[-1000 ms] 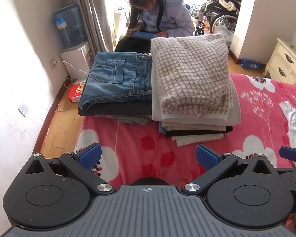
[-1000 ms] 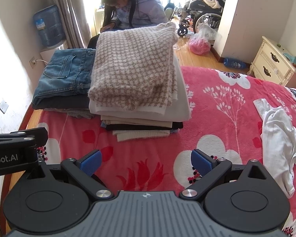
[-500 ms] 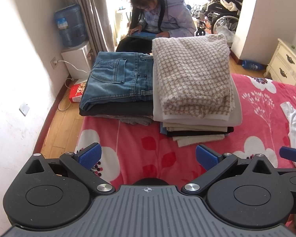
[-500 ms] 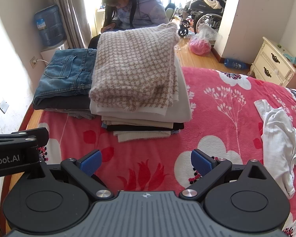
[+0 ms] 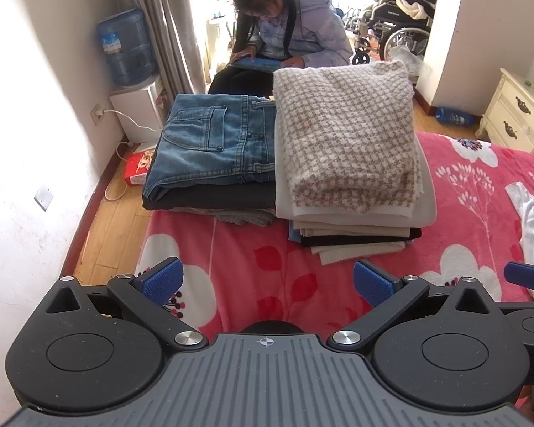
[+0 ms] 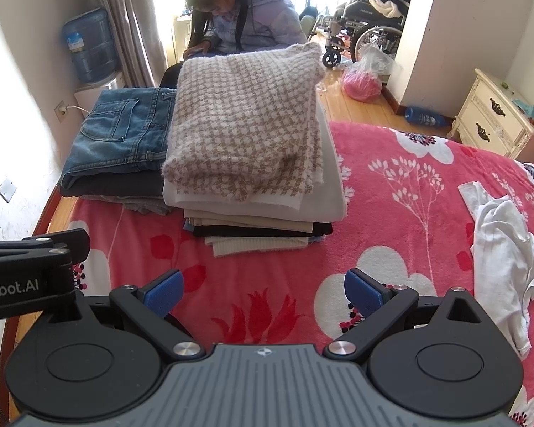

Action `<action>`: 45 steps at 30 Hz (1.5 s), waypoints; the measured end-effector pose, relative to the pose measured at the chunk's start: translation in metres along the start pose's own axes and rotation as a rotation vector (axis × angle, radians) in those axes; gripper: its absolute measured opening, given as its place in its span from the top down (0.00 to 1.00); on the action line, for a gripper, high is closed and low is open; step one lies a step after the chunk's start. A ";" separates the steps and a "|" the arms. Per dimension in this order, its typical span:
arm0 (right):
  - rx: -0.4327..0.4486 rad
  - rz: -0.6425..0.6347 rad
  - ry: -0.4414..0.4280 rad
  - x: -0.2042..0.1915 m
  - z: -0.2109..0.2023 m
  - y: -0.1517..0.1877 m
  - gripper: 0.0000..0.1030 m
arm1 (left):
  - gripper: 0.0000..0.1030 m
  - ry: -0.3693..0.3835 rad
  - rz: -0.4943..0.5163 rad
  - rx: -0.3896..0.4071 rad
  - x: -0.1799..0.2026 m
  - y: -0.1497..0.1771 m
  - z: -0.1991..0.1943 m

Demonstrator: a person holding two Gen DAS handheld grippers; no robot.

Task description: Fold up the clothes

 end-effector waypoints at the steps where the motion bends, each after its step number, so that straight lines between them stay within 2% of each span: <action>1: 0.000 -0.001 0.000 0.000 0.000 0.000 0.03 | 0.00 -0.001 0.000 0.000 0.000 0.000 0.000; 45: -0.004 -0.006 0.001 -0.005 0.002 -0.001 0.03 | 0.00 -0.006 -0.013 -0.004 -0.006 -0.001 0.001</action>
Point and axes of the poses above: each gripper's, at about its wrist camera, not at the fingertips, and z roughly the way its jaws point, x to its right, y to its underside, the point moved 3 cm from there along z, roughly the way its jaws point, and after that the axes turned 7 degrees about -x, right-handed, at the moved point
